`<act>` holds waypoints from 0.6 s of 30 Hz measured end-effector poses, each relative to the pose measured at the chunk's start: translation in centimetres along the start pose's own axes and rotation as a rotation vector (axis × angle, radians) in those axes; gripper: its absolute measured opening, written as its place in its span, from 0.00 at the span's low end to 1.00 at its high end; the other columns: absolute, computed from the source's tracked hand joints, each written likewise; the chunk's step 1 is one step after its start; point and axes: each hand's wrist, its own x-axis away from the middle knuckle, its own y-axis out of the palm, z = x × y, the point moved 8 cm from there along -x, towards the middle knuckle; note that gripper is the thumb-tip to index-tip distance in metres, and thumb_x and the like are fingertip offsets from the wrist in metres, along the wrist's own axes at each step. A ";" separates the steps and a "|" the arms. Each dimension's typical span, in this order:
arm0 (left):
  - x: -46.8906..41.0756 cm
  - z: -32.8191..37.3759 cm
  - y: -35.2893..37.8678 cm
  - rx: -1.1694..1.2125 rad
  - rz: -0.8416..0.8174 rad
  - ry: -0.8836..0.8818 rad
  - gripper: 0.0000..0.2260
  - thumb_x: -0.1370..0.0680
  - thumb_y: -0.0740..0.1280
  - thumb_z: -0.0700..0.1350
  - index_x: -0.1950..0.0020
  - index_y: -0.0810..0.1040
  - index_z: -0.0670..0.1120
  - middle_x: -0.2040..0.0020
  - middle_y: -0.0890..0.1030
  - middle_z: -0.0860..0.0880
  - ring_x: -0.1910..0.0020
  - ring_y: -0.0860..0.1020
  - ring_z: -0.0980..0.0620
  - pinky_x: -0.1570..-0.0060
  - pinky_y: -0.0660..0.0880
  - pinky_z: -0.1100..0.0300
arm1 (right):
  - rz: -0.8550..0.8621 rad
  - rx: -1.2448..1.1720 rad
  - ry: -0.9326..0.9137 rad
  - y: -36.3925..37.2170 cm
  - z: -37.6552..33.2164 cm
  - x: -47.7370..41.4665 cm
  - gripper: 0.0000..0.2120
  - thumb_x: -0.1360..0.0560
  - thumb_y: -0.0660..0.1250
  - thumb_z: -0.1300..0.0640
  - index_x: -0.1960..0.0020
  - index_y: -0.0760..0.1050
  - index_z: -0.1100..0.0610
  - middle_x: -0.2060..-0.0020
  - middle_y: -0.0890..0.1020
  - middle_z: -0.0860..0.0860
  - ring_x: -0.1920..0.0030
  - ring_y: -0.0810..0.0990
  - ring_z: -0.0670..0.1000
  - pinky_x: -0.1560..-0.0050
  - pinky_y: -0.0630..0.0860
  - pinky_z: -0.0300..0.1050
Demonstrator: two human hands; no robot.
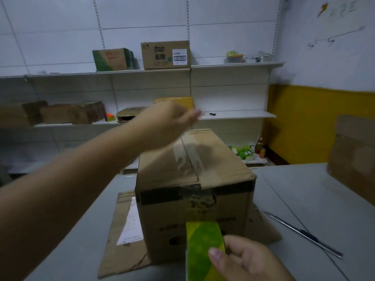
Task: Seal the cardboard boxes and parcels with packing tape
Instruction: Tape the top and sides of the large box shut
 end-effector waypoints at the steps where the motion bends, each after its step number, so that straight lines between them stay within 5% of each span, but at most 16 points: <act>1: 2.8 1.3 1.5 -0.030 -0.137 0.008 0.32 0.27 0.51 0.67 0.31 0.71 0.50 0.36 0.76 0.49 0.37 0.74 0.48 0.39 0.72 0.51 | -0.006 0.038 -0.018 -0.1 -0.2 0.1 0.05 0.26 0.69 0.57 0.55 0.82 0.55 0.60 0.86 0.50 0.57 0.85 0.45 0.52 0.76 0.36; 3: 7.1 3.2 5.0 -0.314 -0.293 0.126 0.41 0.33 0.46 0.71 0.23 0.51 0.55 0.23 0.58 0.51 0.25 0.58 0.52 0.29 0.59 0.52 | 0.000 0.106 -0.036 0.1 -0.7 0.2 0.06 0.25 0.67 0.55 0.55 0.82 0.54 0.61 0.86 0.50 0.58 0.85 0.46 0.52 0.78 0.39; 5: 7.6 3.2 6.7 -0.569 -0.238 0.144 0.38 0.29 0.47 0.70 0.23 0.43 0.55 0.22 0.49 0.50 0.24 0.52 0.51 0.29 0.59 0.53 | 0.002 0.140 -0.103 0.1 -1.5 0.4 0.09 0.27 0.68 0.50 0.56 0.83 0.54 0.61 0.86 0.51 0.56 0.85 0.50 0.46 0.79 0.47; 8: 6.3 3.3 6.5 -0.686 -0.115 0.161 0.34 0.25 0.49 0.68 0.23 0.47 0.55 0.22 0.55 0.51 0.26 0.60 0.50 0.36 0.68 0.53 | 0.099 0.235 -0.287 -1.9 -3.0 0.8 0.14 0.32 0.66 0.43 0.58 0.83 0.52 0.62 0.86 0.49 0.58 0.83 0.47 0.53 0.77 0.43; 11: 6.3 3.1 7.0 -0.696 -0.115 0.189 0.34 0.26 0.49 0.69 0.23 0.49 0.56 0.23 0.58 0.52 0.28 0.65 0.50 0.37 0.70 0.51 | 0.529 0.716 -0.492 -10.2 -2.9 1.3 0.05 0.26 0.68 0.49 0.53 0.81 0.48 0.56 0.85 0.46 0.56 0.82 0.44 0.55 0.75 0.39; 14: 6.5 2.6 6.5 -0.713 -0.087 0.227 0.37 0.30 0.42 0.72 0.24 0.49 0.58 0.24 0.59 0.54 0.29 0.66 0.51 0.38 0.72 0.52 | 0.746 1.274 -0.269 -17.9 0.0 0.4 0.17 0.23 0.64 0.46 0.38 0.75 0.52 0.43 0.77 0.48 0.43 0.76 0.51 0.49 0.70 0.43; 16: 6.4 2.1 6.1 -0.738 -0.054 0.256 0.45 0.38 0.32 0.77 0.24 0.49 0.60 0.25 0.62 0.54 0.31 0.69 0.51 0.41 0.73 0.55 | 0.757 1.419 -0.107 -20.3 1.6 -0.4 0.15 0.23 0.61 0.43 0.42 0.76 0.50 0.46 0.75 0.48 0.43 0.73 0.52 0.51 0.68 0.44; 18: 6.3 1.0 5.5 -0.658 -0.074 0.208 0.46 0.39 0.36 0.79 0.24 0.49 0.61 0.25 0.63 0.54 0.31 0.68 0.51 0.40 0.71 0.56 | 0.747 1.399 -0.129 -20.4 1.4 -0.7 0.08 0.23 0.62 0.45 0.49 0.76 0.48 0.51 0.75 0.47 0.46 0.72 0.50 0.53 0.69 0.43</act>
